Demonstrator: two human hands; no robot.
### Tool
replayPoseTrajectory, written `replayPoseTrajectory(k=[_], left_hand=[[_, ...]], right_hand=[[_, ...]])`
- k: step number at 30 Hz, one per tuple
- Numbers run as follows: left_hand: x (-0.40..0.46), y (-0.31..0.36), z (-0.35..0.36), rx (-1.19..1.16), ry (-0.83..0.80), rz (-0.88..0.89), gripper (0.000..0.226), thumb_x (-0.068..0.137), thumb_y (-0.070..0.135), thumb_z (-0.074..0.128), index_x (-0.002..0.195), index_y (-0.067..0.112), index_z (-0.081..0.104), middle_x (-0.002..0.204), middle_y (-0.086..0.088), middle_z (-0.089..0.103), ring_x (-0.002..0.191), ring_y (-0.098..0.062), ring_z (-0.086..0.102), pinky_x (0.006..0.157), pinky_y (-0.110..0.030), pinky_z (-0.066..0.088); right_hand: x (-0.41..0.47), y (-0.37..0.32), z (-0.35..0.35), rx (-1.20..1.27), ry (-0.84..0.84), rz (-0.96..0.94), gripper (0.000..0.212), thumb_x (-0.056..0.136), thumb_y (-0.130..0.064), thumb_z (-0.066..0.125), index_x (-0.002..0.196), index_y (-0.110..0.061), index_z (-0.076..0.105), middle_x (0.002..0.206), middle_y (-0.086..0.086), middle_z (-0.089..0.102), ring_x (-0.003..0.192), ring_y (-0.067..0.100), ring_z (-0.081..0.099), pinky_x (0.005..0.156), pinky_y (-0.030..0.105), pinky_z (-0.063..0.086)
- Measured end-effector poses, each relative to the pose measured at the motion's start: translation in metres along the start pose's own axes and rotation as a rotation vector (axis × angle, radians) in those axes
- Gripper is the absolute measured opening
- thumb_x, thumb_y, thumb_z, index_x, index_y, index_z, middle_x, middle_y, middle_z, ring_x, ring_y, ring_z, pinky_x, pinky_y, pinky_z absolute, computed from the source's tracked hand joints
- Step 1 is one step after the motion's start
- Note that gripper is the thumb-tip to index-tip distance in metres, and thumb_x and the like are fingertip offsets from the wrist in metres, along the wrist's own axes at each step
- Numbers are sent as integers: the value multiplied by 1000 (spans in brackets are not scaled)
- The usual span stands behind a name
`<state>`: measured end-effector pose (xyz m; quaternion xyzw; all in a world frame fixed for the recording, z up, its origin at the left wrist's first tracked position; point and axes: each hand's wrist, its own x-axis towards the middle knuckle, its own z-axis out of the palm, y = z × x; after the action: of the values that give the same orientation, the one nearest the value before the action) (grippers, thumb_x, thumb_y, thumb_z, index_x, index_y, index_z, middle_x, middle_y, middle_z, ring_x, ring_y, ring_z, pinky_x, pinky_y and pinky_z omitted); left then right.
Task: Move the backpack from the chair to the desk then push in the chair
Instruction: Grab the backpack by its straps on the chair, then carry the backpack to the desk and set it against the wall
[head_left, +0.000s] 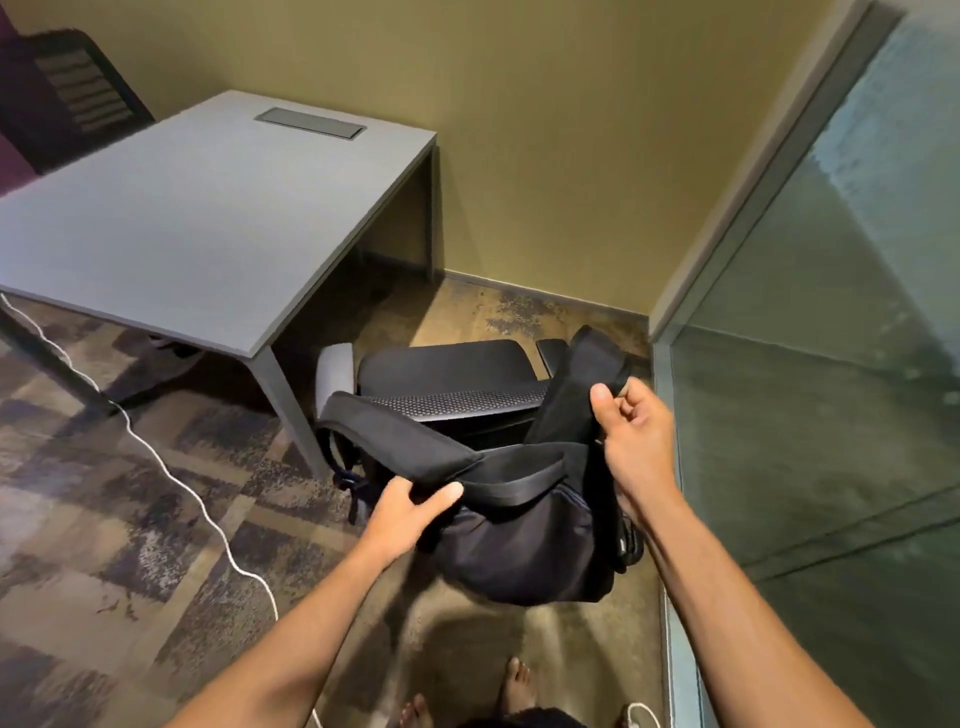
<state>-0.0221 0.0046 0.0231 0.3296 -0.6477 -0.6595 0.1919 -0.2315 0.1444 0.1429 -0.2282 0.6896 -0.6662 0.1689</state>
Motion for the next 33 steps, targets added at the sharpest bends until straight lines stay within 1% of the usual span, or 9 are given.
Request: replayPoseTrajectory(k=[4,8,13,16,19,23,27,30,33], left_hand=[[12,-3,15,494,45,74,36,84,22,75,116,6,68,114,-7,72,111,-23,63,90,-31,47],[13,6,31,445,85,104,30,91,5,65,121,2,66,126,-4,62,125,-28,55,93,-16,33],[1,10,59,526,26,115,30,96,7,53,122,-5,64,136,-23,58,132,-35,50,108,-31,33],[3,34,75,374,54,183,23,94,8,60,112,-1,70,122,-11,68,121,-28,60,105,-31,42],[9,54,90,332,22,262,23,93,7,61,113,1,71,118,-11,71,117,-23,63,105,-36,45],[21,76,112,372,28,320,14,93,10,62,85,1,69,87,-12,72,86,-15,66,81,-37,49],[29,106,139,377,41,430,45,91,12,61,61,28,32,58,12,35,55,3,42,56,-17,31],[37,122,158,377,16,439,34,90,22,57,63,23,36,61,5,39,59,-3,43,59,-27,34],[49,132,176,300,-40,440,38,90,27,53,87,-11,56,89,-30,59,85,-38,58,78,-55,46]], right_hand=[[-7,-9,-17,9,75,-33,39,95,-17,60,83,15,41,76,11,41,75,24,30,66,40,26],[-10,-14,-35,-10,156,-61,40,94,-18,60,73,6,35,69,7,31,68,22,23,59,35,22],[0,-17,-64,41,230,-50,40,94,-18,60,76,10,38,75,10,36,74,24,26,64,40,24],[9,-15,-84,79,278,-15,35,96,-18,60,82,11,46,86,12,42,82,25,32,72,42,28],[17,-14,-103,107,336,-3,33,97,-18,59,75,-1,43,75,10,35,81,26,32,72,41,27],[24,-14,-129,121,390,-6,38,98,-20,58,64,-26,44,62,0,35,75,25,31,70,41,30],[34,0,-163,142,409,-31,35,99,-24,57,65,-24,47,65,6,36,70,23,28,68,40,28],[39,18,-194,105,321,-61,38,101,-28,52,77,-2,40,74,8,29,68,21,22,63,37,22],[34,35,-222,-4,85,-16,36,97,-33,49,87,1,46,77,5,36,71,9,35,66,32,29]])
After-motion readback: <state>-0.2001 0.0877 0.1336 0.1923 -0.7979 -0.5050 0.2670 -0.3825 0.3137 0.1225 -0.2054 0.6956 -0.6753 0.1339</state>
